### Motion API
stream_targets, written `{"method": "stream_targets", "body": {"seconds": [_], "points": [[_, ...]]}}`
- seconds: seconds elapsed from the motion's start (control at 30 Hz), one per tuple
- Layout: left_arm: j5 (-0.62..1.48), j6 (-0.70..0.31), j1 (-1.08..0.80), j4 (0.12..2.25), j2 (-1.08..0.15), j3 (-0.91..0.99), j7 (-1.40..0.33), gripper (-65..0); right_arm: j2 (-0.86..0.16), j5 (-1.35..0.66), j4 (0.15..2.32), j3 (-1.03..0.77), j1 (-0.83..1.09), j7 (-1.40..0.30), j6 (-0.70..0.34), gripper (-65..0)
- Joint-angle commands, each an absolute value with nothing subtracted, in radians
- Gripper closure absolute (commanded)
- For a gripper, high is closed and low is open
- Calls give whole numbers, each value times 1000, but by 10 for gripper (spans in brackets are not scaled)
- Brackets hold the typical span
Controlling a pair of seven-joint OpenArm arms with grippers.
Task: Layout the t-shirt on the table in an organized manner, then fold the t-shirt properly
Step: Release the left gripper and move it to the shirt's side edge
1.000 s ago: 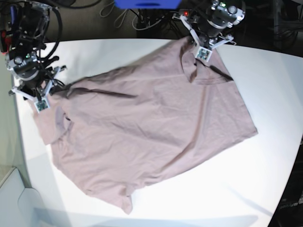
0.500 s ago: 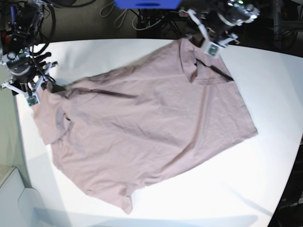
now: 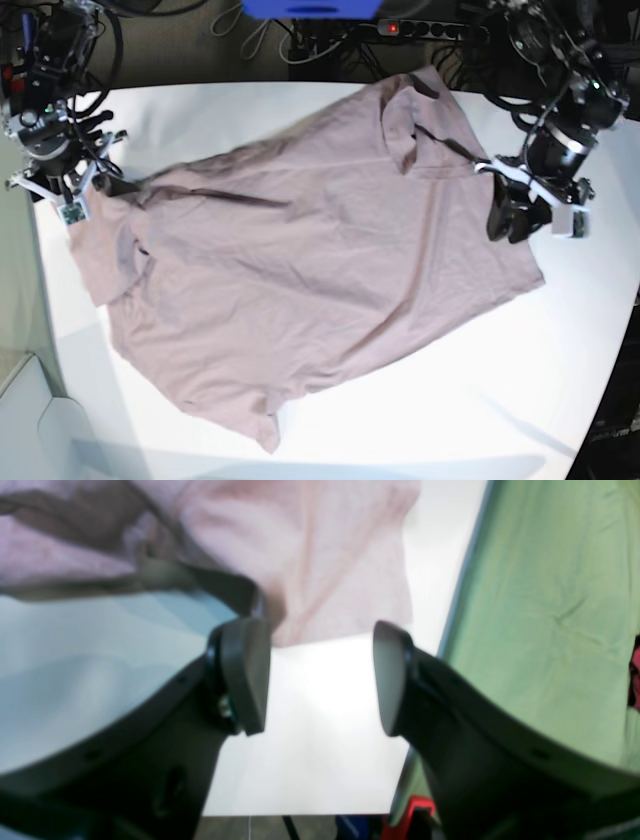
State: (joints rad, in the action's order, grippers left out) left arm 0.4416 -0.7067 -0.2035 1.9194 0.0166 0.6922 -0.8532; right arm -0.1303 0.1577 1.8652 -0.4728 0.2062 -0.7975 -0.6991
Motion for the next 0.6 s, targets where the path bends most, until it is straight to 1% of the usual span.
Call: {"method": "stream_targets", "body": {"seconds": [0.0, 0.1, 0.17, 0.2, 0.27, 0.37, 0.4, 0.47, 0.57], "points": [[403, -698, -170, 1890, -8, 682, -839, -173, -140, 154, 1883, -478, 194, -780, -698, -331], [205, -698, -88, 1744, -41, 627, -839, -171, -140, 154, 1882, -478, 193, -780, -698, -331], [96, -698, -51, 1685, -41, 619, -835, -147, -140, 154, 1883, -478, 193, -780, -698, -331], [51, -698, -31, 1661, -41, 618, -835, -108, -140, 154, 1883, -478, 193, -780, -698, -331], [-4, -698, 16, 1615, -35, 616, -835, 0, -140, 154, 1883, -478, 193, -780, -698, -331], [-94, -698, 90, 1512, -19, 615, -837, -14, -140, 154, 1883, -478, 179, -780, -698, -331], [-133, -698, 108, 1468, -19, 610, -829, -3, -140, 154, 1883, -478, 179, -782, -698, -331], [-211, -698, 153, 1353, -25, 579, -820, -1, -140, 154, 1883, -478, 180, -785, -698, -331], [-274, -698, 211, 1208, -33, 575, -722, -2, -140, 154, 1883, -478, 182, -782, -698, -331]]}}
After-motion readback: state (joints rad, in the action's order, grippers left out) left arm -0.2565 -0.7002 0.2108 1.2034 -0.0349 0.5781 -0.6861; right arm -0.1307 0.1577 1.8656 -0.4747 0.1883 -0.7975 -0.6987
